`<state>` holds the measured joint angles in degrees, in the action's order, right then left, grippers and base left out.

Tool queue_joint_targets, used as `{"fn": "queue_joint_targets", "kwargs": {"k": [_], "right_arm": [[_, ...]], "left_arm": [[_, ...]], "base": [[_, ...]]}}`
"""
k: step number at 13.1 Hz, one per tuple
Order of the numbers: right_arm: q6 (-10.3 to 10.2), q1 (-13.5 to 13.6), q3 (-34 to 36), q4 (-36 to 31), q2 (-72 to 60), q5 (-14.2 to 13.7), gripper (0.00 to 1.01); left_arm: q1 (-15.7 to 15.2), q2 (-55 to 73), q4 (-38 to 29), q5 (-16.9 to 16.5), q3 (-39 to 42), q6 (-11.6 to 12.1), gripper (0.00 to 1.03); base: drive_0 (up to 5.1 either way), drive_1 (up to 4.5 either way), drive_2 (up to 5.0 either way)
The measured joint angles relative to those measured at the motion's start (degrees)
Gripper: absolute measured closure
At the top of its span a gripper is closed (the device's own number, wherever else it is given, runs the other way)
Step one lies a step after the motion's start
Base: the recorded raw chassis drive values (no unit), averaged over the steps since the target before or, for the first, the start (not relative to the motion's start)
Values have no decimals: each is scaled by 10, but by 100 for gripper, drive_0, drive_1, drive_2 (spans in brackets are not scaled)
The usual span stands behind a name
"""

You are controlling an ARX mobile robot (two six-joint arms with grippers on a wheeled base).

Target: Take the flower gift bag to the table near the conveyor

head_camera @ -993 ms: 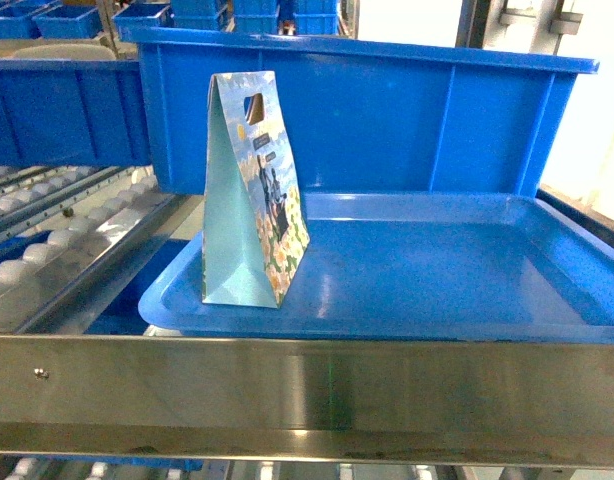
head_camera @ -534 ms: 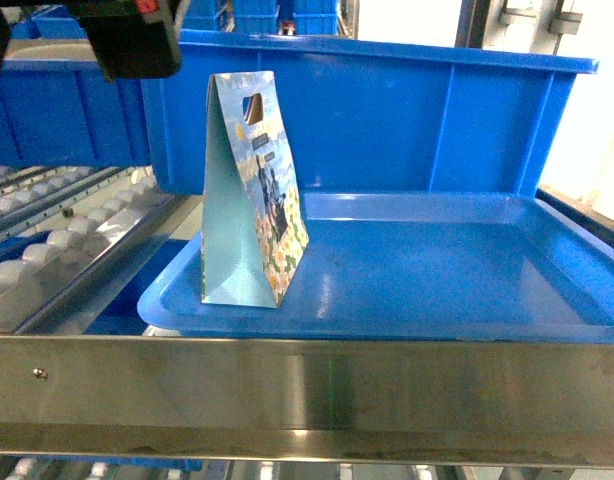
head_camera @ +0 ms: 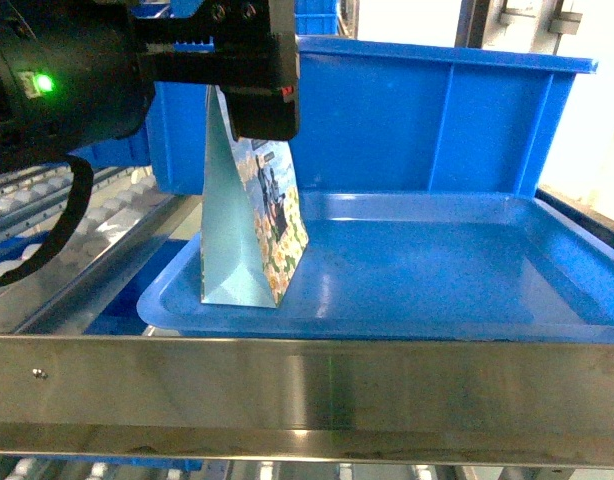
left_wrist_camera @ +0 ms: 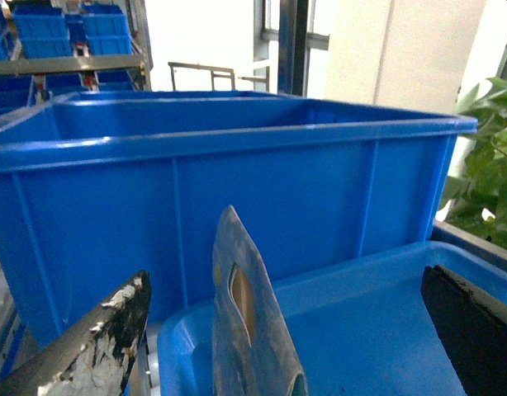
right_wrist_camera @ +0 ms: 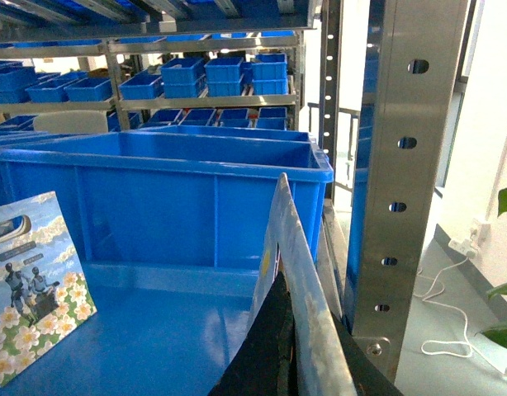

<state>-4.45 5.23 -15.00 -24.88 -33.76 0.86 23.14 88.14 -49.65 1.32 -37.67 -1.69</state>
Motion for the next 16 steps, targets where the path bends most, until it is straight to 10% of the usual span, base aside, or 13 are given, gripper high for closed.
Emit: {"fn": "queue_joint_targets", "kwargs": {"k": [3, 11, 16], "right_arm": [[0, 0, 0, 0, 0, 0, 99], [0, 0, 0, 0, 0, 0, 99], [0, 0, 0, 0, 0, 0, 99]], "left_arm": [[4, 15, 22, 0, -6, -10, 5], [10, 15, 42, 16, -12, -14, 101], [7, 15, 37, 41, -11, -13, 101]], "base": [[0, 0, 0], [0, 0, 0], [0, 0, 0]]}}
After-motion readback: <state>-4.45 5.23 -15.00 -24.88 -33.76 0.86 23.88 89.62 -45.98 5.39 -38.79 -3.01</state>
